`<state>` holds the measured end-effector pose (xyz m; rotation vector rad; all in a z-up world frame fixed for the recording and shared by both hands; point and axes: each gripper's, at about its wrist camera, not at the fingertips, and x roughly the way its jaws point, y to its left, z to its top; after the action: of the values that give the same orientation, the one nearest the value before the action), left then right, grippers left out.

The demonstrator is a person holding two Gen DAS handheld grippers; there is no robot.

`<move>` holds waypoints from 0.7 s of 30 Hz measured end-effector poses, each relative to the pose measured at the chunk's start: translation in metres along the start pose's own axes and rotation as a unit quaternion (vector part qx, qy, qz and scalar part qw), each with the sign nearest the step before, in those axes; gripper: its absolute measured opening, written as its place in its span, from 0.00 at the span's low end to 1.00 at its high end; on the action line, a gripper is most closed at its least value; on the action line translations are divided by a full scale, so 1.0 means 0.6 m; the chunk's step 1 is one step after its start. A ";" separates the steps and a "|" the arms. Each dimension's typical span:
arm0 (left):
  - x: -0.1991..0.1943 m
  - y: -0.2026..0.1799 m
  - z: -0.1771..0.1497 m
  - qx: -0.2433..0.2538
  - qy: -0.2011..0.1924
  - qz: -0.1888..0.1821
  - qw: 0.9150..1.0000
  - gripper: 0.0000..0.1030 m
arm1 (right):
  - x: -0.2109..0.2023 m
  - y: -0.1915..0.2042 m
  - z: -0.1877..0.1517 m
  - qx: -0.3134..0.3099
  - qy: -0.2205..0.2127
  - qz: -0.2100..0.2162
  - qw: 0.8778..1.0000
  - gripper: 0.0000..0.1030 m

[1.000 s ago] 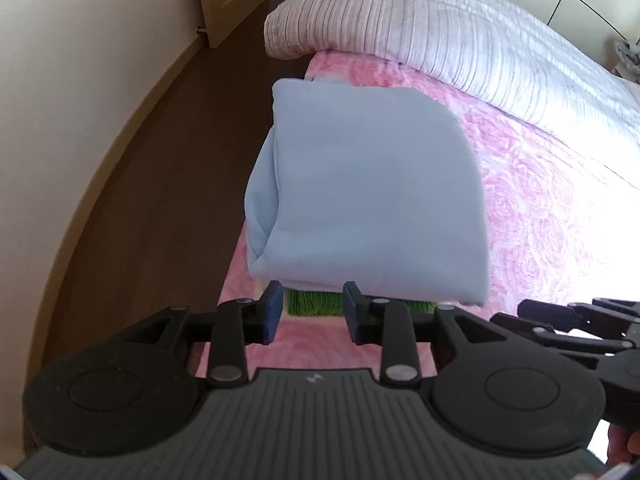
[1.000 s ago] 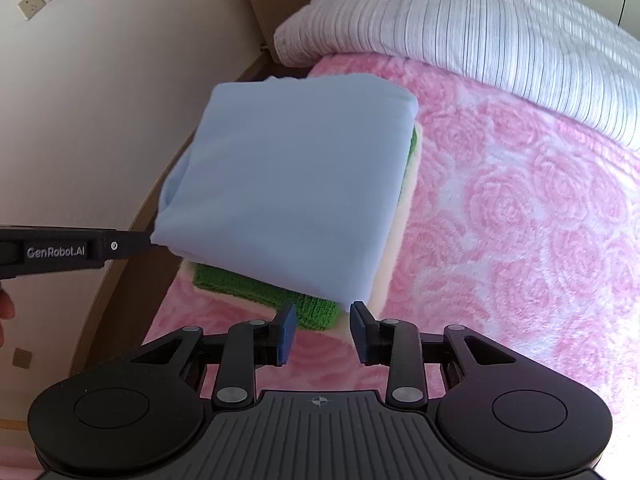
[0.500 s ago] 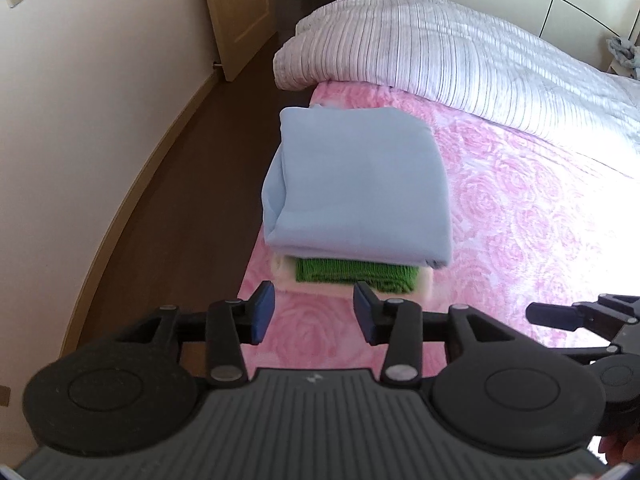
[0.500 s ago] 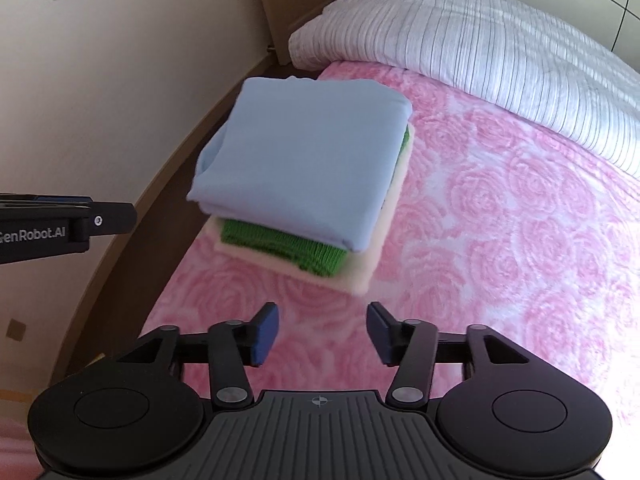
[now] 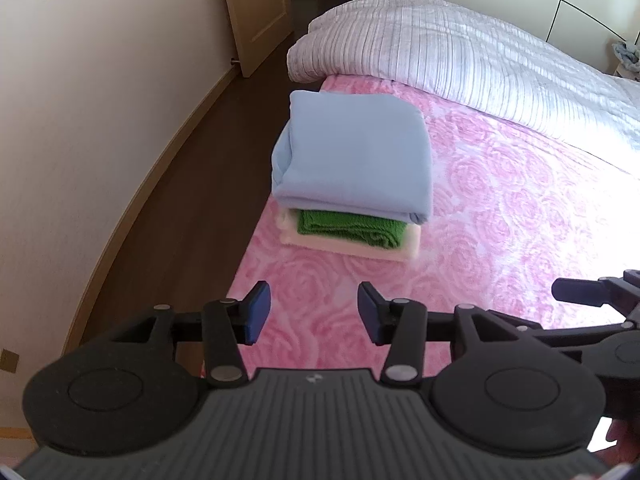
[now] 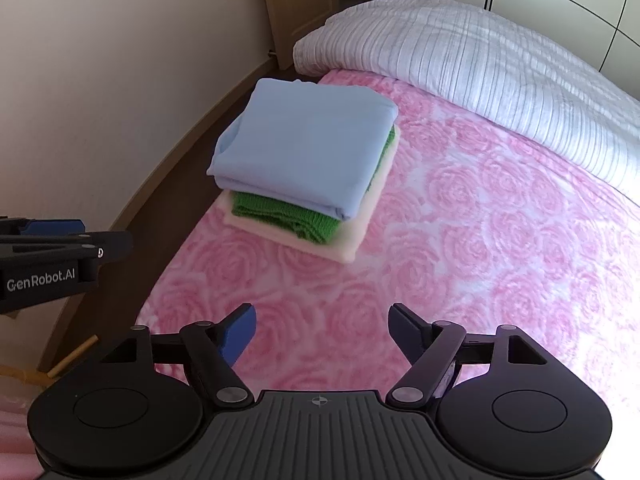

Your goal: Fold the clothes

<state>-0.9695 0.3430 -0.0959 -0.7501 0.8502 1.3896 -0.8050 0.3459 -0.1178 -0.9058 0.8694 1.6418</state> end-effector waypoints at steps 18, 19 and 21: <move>-0.047 -0.072 -0.022 -0.020 -0.022 0.029 0.999 0.54 | -0.057 -0.053 -0.025 -0.028 -0.021 -0.001 0.999 0.75; -0.049 -0.084 -0.019 -0.024 -0.024 0.031 0.999 0.55 | -0.060 -0.063 -0.025 -0.029 -0.021 0.000 0.999 0.75; -0.053 -0.108 -0.013 -0.033 -0.028 0.036 0.998 0.56 | -0.065 -0.086 -0.026 -0.031 -0.021 0.005 0.999 0.75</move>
<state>-0.9049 0.3163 -0.0751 -0.7341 0.7975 1.5014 -0.7454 0.3267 -0.0958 -0.9071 0.7995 1.6977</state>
